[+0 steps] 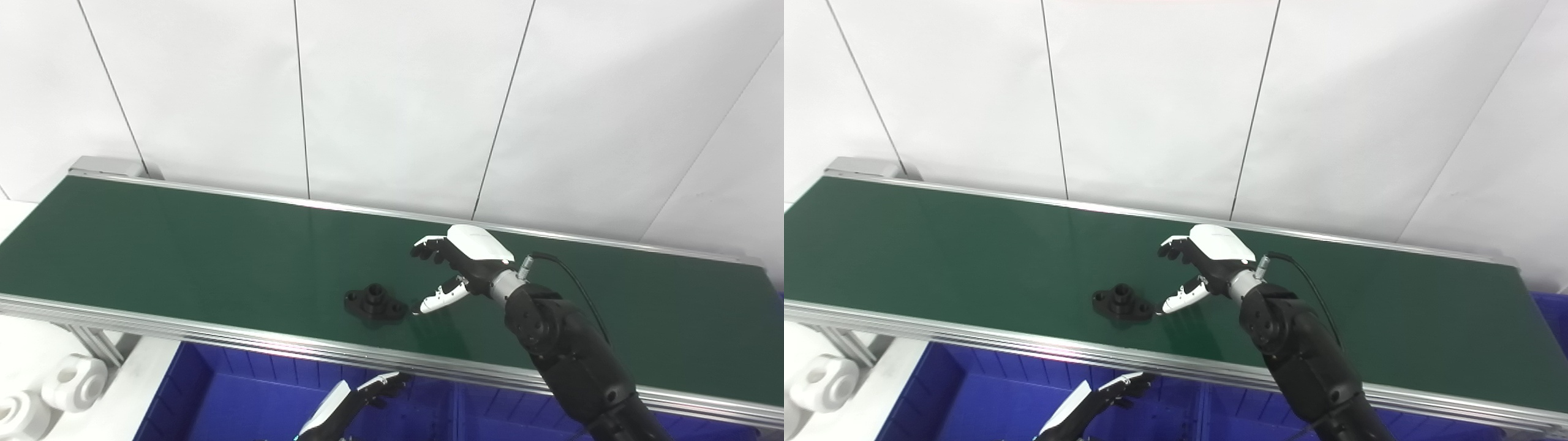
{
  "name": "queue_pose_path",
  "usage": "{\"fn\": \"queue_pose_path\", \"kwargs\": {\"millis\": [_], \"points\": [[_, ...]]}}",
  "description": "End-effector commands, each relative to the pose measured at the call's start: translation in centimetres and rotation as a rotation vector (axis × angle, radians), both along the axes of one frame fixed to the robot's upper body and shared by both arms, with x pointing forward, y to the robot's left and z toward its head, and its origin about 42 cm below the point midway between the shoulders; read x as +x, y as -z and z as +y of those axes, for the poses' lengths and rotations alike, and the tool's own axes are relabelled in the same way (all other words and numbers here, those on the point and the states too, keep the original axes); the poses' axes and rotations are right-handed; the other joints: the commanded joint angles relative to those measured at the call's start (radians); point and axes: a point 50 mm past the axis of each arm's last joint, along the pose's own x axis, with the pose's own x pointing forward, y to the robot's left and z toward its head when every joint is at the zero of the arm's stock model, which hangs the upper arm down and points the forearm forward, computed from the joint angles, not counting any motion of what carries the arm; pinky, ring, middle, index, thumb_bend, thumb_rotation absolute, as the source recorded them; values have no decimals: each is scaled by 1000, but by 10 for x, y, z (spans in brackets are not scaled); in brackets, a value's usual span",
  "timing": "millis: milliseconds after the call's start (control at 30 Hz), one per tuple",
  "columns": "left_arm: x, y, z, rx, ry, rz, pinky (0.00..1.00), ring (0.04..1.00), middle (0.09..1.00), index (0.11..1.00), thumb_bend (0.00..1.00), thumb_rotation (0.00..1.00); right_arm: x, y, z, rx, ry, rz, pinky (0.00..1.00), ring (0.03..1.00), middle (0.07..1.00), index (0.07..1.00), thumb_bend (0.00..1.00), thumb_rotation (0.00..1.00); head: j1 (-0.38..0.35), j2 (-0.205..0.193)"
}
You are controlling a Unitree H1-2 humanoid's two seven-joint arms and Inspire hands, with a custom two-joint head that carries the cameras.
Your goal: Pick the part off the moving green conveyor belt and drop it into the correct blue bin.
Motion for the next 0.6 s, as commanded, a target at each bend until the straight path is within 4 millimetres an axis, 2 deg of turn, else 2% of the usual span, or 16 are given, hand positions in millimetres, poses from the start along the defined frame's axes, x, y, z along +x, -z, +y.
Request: {"fn": "queue_pose_path", "kwargs": {"millis": [0, 367, 567], "points": [[7, -13, -9, -55, 23, -58, 769, 829, 858, 855, 736, 239, 14, -28, 0, -11, 7, -71, 677, 741, 777, 765, 817, 318, 0, 1], [9, -15, -11, -69, 28, -61, 749, 810, 843, 845, 744, 262, 15, -16, 7, -78, 4, -41, 685, 743, 777, 772, 786, 343, -14, -2], [9, -17, -11, -64, 29, -76, 740, 802, 836, 839, 730, 233, 18, 2, 7, -141, 3, -31, 674, 729, 763, 769, 767, 345, -12, 2]]}}
